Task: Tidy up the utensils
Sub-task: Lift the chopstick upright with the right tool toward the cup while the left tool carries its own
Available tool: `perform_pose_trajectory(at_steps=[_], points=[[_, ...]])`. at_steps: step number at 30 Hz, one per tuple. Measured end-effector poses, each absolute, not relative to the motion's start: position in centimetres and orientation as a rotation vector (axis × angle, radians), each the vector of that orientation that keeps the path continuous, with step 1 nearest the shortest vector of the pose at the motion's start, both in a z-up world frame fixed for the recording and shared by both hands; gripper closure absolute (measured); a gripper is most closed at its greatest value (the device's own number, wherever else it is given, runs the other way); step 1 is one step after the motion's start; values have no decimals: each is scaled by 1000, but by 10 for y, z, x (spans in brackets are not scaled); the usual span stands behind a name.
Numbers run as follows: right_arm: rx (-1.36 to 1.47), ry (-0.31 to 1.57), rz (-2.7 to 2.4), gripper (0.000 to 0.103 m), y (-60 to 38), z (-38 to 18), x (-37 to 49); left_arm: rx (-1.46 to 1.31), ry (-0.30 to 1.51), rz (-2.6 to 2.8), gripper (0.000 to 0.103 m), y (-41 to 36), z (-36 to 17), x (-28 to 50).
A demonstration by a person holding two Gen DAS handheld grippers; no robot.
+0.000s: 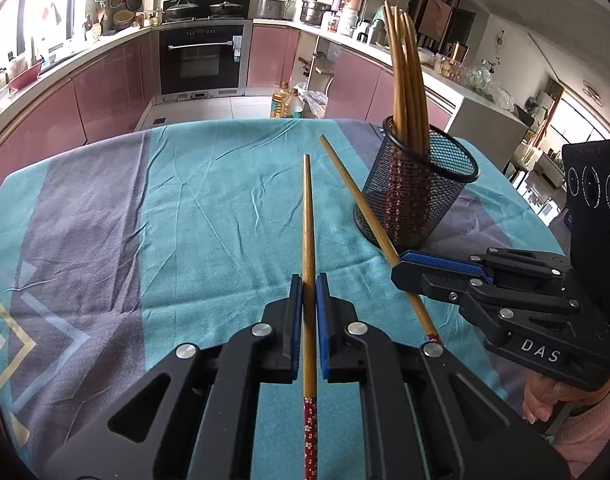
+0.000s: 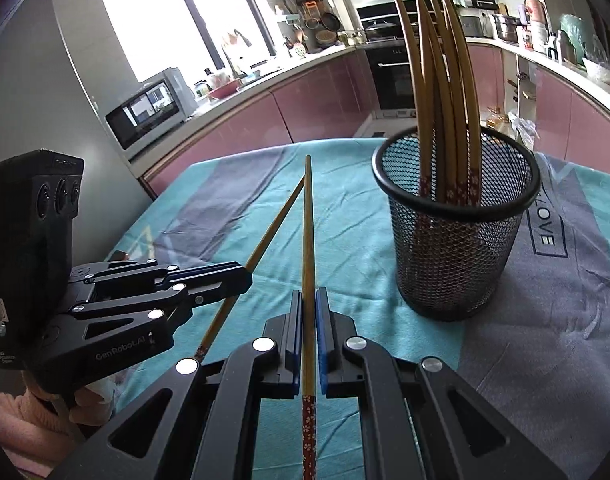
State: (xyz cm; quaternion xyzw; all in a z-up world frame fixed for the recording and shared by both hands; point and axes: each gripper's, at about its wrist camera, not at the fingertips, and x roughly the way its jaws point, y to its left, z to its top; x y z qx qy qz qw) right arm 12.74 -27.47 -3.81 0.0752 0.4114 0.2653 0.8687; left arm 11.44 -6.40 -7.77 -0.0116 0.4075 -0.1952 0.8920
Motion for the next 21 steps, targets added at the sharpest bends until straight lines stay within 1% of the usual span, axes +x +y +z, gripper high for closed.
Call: perform_pose_trajectory(at_steps=[21], points=[[181,758,576,97,-293,-6,102,-56,774,-462,96,-62,-44,84]])
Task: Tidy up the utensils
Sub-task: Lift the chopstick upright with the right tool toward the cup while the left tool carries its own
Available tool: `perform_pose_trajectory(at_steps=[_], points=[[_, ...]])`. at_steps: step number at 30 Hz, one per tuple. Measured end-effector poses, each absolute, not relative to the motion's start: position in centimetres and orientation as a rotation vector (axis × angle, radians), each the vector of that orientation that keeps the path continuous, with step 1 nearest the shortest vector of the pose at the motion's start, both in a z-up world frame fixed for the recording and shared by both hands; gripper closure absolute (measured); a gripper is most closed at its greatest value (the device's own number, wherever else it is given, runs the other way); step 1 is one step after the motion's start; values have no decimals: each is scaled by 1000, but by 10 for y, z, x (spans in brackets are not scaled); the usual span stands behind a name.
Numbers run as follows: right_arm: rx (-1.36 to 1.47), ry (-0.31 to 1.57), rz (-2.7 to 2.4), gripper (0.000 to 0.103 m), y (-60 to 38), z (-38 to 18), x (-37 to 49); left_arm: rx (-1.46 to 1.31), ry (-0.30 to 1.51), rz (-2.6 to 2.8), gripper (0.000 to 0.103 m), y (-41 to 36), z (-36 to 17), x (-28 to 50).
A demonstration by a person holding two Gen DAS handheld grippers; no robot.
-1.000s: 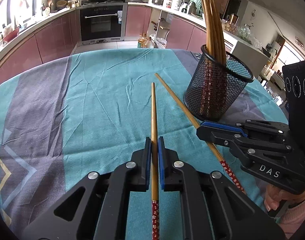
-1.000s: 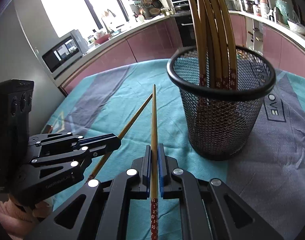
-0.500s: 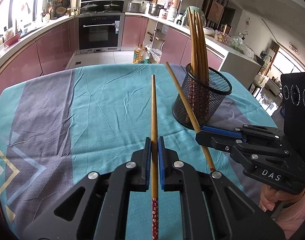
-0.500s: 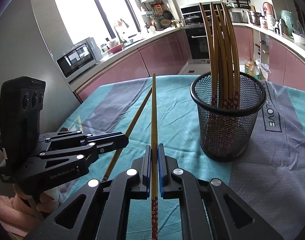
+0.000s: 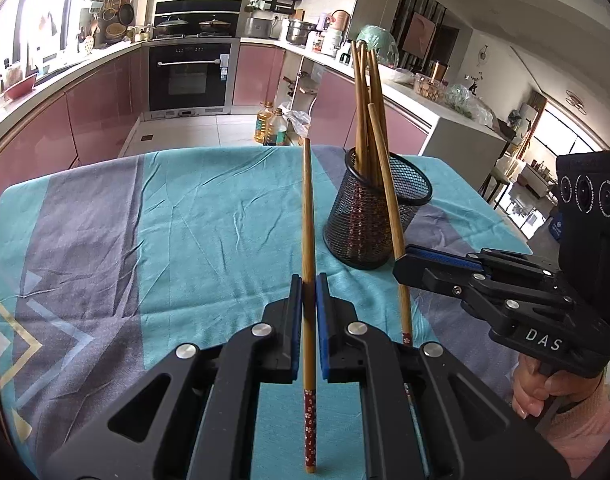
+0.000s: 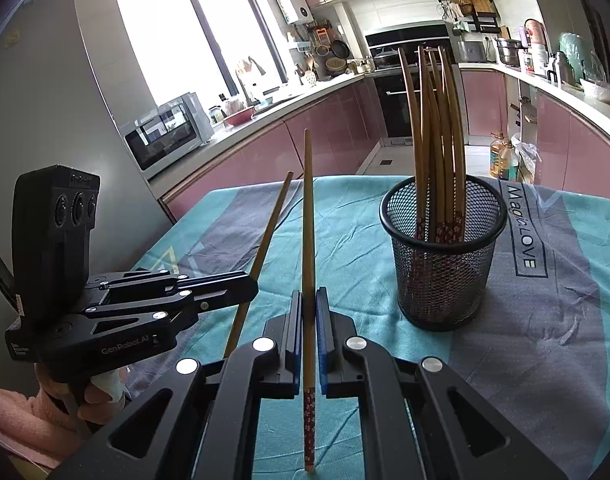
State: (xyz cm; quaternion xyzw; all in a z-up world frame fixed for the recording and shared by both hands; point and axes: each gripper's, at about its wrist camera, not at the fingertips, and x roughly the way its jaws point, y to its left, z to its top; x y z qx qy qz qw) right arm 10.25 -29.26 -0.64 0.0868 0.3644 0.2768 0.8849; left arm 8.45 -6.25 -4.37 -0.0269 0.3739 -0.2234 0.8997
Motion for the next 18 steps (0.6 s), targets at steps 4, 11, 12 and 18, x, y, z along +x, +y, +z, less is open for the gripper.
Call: perform_pose_trajectory(at_steps=[4,11,12,18], points=[[184,745,575,97,-294,-2,101,-62,763,-475,96,-63,-38,80],[188,728,574,97,-296,2,101,-69,750,-489,96,-63,-31,76],[188,726,573,97,-297,3,101,-70,749,-490,96,-63,-31,76],[189,714,568,97,-300,6,99,-73,742,-494,96,-62,-28,75]])
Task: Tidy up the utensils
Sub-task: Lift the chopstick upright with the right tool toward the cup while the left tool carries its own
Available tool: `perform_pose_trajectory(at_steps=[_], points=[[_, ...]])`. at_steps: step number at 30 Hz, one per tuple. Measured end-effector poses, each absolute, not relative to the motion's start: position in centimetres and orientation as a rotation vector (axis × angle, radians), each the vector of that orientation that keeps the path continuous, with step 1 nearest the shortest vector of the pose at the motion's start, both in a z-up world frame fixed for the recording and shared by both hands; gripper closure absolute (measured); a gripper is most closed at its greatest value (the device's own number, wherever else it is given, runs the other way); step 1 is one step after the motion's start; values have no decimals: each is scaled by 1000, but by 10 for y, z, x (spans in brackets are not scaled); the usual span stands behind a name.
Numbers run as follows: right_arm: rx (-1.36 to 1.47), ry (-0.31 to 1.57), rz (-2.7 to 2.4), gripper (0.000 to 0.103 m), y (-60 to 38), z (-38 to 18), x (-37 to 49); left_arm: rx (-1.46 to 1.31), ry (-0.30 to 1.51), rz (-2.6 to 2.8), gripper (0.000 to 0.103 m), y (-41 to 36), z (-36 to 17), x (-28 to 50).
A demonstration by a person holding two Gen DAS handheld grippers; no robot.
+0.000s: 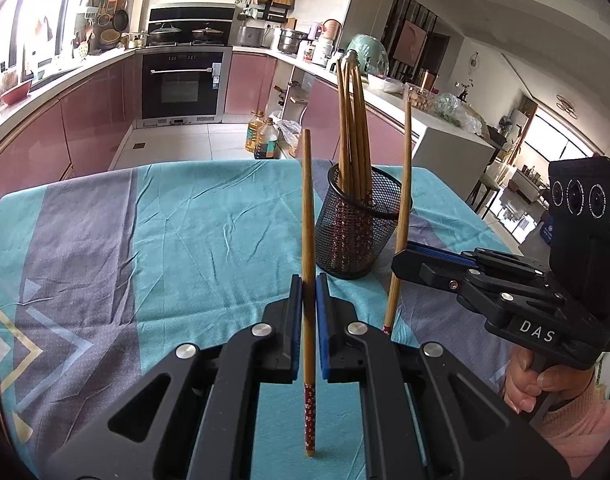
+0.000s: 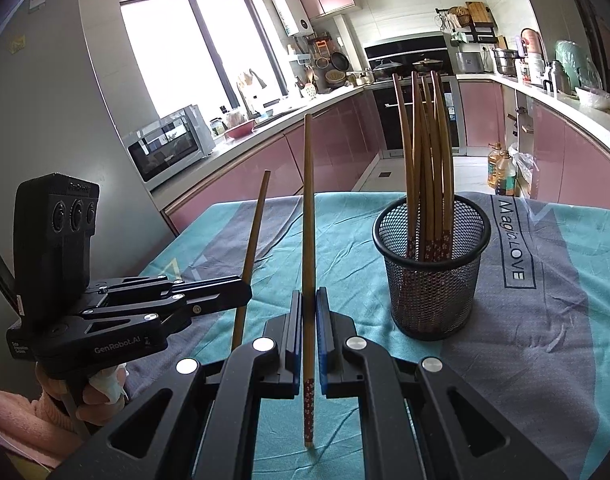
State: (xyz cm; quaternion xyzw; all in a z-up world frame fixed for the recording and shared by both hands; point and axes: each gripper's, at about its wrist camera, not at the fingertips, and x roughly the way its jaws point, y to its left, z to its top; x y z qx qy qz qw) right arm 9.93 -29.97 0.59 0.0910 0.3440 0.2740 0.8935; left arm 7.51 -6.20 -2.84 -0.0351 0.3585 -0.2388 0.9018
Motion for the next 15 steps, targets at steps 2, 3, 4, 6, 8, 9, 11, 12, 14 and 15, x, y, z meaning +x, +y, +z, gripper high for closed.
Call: perform_pose_trajectory(at_steps=[2,3,4,6,8,9,11,12,14,15], points=[[191,710,567,97,-301,7,99,-75,741,-496,96,-61,-29,78],[191,708,565,97,-301,7,98,-75,739,-496,96,-61,-29,77],[192,705,564,97,-301,8,98,-74,737,-496,96,-60,-28,78],[193,701,563,97,-302,9,97,-76,734,-498,96,-60,-28,79],[194,697,562,97,-302,10,97,-75,732,-501,96,-60,-27,79],[194,695,561,97,-303,11,96,-75,730,-502,96,-60,-27,79],[193,689,560,97,-304,12,97,-74,728,-504,96,-60,-27,79],[194,686,559,97,-305,14,97,-74,727,-505,96,-60,-26,79],[194,681,559,97,-306,15,97,-75,725,-507,96,-61,-25,79],[195,678,558,97,-306,15,96,-74,722,-509,96,-61,-24,79]])
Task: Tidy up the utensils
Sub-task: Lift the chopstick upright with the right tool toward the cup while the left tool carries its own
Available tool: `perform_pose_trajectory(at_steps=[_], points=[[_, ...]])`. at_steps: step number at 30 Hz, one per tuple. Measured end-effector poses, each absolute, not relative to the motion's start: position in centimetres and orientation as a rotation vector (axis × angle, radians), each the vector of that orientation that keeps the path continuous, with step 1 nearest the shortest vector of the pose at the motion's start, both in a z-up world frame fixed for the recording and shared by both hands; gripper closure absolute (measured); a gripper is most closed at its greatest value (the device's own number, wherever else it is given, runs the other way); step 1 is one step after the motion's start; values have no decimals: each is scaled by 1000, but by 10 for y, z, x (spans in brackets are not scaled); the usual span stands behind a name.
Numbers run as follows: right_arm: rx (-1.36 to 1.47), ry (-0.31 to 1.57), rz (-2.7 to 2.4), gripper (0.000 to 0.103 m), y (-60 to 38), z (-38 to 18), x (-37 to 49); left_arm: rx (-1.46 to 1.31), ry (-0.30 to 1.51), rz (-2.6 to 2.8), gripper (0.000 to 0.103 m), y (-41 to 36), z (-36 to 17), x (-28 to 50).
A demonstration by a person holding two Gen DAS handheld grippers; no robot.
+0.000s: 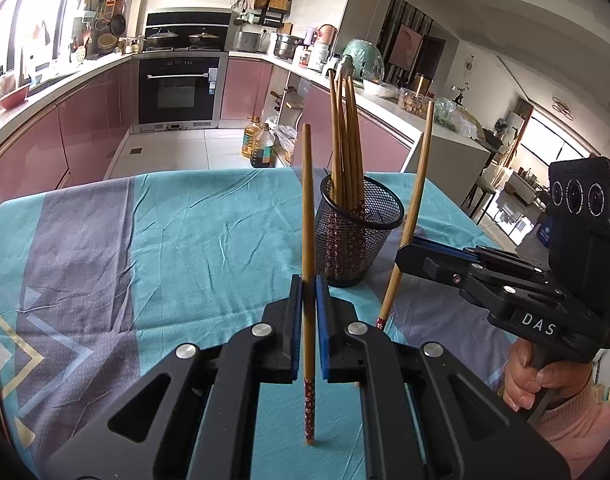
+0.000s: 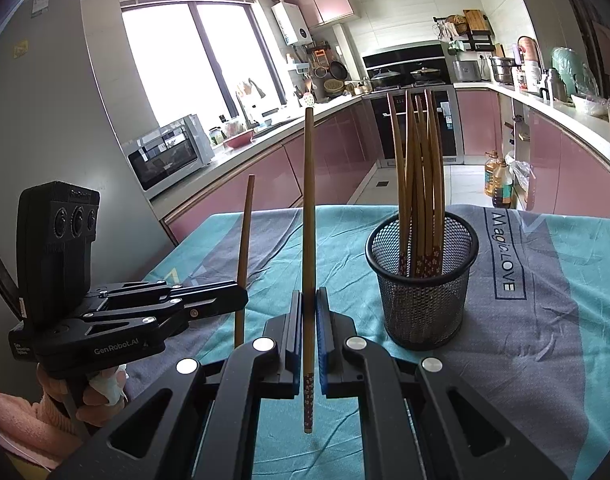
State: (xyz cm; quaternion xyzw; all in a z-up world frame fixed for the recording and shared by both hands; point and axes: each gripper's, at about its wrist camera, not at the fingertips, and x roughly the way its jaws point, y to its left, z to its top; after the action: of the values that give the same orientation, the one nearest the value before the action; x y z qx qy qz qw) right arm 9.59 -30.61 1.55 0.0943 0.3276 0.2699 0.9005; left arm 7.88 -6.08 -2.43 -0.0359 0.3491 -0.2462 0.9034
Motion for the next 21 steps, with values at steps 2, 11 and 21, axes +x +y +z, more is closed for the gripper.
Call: perform_pose_trajectory(at_steps=[2,11,21], points=[[195,673,556,97,-308,17,95,-74,718,-510,96,-61,-23,79],[199,651,550,97,-314,22,94,-78,704,-523,96,-62,-17,81],[198,626,539,97,-321,29,94,-75,687,-540,96,-69,-9,81]])
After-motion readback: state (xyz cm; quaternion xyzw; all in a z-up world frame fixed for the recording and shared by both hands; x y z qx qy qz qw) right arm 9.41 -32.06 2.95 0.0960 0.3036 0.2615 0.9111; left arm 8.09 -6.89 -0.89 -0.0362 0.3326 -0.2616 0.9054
